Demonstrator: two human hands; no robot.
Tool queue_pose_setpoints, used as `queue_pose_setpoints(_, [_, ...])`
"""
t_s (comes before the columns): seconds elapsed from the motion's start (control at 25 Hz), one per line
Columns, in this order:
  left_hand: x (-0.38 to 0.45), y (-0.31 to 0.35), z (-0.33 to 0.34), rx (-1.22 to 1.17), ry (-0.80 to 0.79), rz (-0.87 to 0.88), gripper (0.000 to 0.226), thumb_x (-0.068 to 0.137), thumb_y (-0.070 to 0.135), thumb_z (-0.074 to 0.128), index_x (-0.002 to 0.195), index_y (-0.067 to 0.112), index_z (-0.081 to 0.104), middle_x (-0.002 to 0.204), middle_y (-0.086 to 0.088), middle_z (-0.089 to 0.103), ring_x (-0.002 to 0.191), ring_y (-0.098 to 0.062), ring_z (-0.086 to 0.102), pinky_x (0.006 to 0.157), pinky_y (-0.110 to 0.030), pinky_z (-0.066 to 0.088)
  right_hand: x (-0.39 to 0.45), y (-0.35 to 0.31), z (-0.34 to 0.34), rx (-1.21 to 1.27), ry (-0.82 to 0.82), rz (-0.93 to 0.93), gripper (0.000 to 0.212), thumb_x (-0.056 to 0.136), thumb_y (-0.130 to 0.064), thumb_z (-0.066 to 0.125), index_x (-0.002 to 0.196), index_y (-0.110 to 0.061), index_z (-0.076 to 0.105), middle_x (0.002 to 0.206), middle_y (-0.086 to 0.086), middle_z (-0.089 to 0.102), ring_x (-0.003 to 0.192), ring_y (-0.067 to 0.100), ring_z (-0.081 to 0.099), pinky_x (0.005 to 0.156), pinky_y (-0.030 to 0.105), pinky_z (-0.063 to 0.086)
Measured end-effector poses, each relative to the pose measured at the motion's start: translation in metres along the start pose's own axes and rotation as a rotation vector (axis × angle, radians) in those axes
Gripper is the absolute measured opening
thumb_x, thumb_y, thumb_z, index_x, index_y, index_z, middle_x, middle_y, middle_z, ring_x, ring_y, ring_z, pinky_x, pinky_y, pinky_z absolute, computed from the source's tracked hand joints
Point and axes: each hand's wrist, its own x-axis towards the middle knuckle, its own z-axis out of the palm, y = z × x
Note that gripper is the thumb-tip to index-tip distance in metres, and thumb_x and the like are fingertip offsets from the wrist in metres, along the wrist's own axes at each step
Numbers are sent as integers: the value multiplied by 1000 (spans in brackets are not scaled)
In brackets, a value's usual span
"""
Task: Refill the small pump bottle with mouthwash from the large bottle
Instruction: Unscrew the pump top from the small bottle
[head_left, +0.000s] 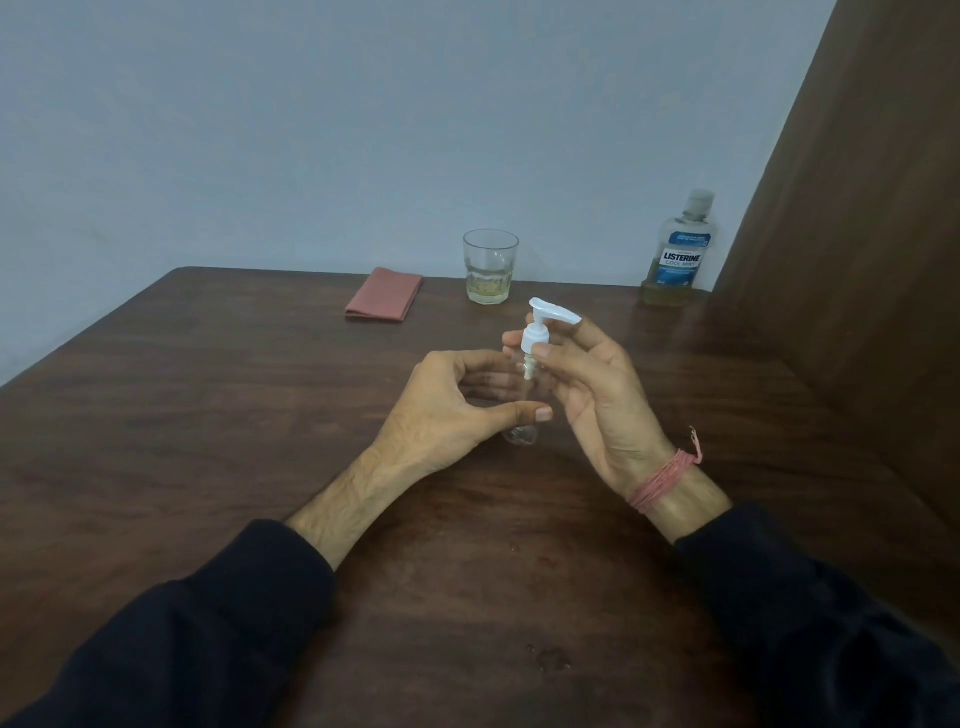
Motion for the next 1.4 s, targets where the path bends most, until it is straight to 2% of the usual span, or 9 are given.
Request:
queue_pose_setpoints(0.16, [0,-1,0,-19,-1,0,67,69,57,103,127,26,86,113,9,89,112,-9,85,110,-43,65,1,0,-1,-24,19,-10,30,91,-8,76,118,-9,63,122,20,79,117,29,76,91,33,61])
queue_pose_setpoints(0.32, [2,-3,-1,-8,0,-8,65,73,51,106,128,25,85,113,9,89,111,-9,85,112,-44,64,0,-1,-2,-22,6,3,24,94,-5,66,118,-7,68,123,21,78,116,28,76,93,32,60])
queue_pose_setpoints(0.48, [0,-1,-1,11,1,-21,62,75,48,105,129,25,85,113,12,89,110,-6,85,113,-44,64,0,-2,-2,-50,-5,10,39,95,-8,57,130,3,70,127,20,77,123,28,74,99,30,58])
queue_pose_setpoints(0.56, [0,-1,-1,14,1,-19,58,76,44,106,127,25,85,111,12,89,109,-6,85,112,-43,64,-1,-2,-1,-45,-3,-2,37,96,-10,63,132,-4,69,126,21,77,121,29,74,98,32,59])
queue_pose_setpoints(0.72, [0,2,0,21,5,-9,56,78,40,105,128,24,85,111,11,89,109,-6,85,110,-43,65,0,1,2,-81,28,-25,34,89,-9,79,119,-11,61,122,19,79,118,28,75,96,39,60])
queue_pose_setpoints(0.96, [-1,4,0,33,11,-22,52,79,39,105,126,27,86,109,14,89,107,-3,85,109,-40,66,0,-1,1,-85,22,-11,26,89,-9,73,116,-11,69,120,18,80,112,25,76,97,39,60])
queue_pose_setpoints(1.08, [-1,3,0,25,5,-10,51,80,38,105,126,26,86,110,12,89,108,-6,85,110,-43,65,1,0,-1,-71,-2,-20,35,89,-10,77,122,-13,68,122,18,79,117,27,75,97,37,60])
queue_pose_setpoints(1.28, [-1,3,0,35,1,1,56,75,54,102,123,30,86,109,15,88,108,-3,84,110,-42,65,0,-1,-1,-155,41,-50,35,88,-21,90,119,-17,73,125,15,79,121,31,75,98,39,59])
queue_pose_setpoints(1.4, [0,2,0,43,-1,5,59,71,61,100,120,31,87,110,15,88,110,-3,83,112,-44,63,-2,-9,1,-140,48,-81,34,88,-30,86,121,-22,79,127,11,78,113,24,75,100,43,60])
